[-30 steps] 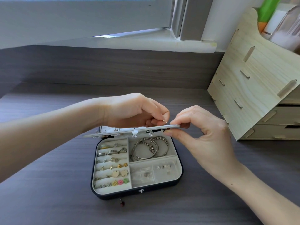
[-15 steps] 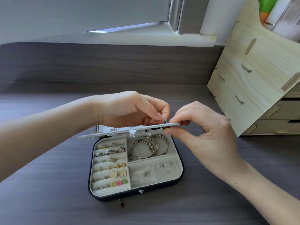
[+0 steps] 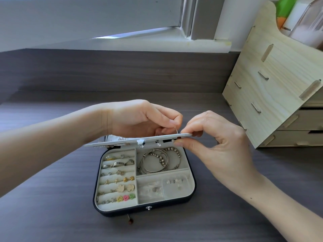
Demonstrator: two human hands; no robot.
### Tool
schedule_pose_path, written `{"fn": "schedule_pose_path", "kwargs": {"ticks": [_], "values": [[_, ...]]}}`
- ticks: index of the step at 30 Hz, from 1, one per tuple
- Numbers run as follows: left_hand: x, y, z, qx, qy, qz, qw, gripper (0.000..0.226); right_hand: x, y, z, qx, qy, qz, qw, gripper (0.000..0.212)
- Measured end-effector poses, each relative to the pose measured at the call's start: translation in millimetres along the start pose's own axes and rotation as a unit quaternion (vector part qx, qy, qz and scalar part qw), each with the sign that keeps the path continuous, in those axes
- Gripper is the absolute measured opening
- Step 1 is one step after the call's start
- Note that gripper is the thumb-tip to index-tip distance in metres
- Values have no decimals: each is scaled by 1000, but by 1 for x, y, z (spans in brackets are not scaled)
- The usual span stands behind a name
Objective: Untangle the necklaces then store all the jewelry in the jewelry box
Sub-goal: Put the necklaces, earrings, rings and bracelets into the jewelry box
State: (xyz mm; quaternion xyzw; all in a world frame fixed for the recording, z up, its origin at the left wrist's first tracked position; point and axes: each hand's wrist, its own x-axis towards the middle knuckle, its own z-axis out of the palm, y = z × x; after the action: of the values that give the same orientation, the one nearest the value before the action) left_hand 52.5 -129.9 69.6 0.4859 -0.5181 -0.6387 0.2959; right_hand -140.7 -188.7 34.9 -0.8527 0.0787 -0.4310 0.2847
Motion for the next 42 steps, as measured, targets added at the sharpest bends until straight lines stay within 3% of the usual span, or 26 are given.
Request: {"fn": "schedule_pose_path", "kwargs": {"ticks": [21, 42], "values": [[-2, 7, -2, 19, -40, -38, 998, 17, 0, 0, 0, 9, 3, -6, 1000, 15], [-1, 10, 3, 31, -8, -43, 999, 28, 1, 0, 0, -1, -2, -3, 1000, 16]]}}
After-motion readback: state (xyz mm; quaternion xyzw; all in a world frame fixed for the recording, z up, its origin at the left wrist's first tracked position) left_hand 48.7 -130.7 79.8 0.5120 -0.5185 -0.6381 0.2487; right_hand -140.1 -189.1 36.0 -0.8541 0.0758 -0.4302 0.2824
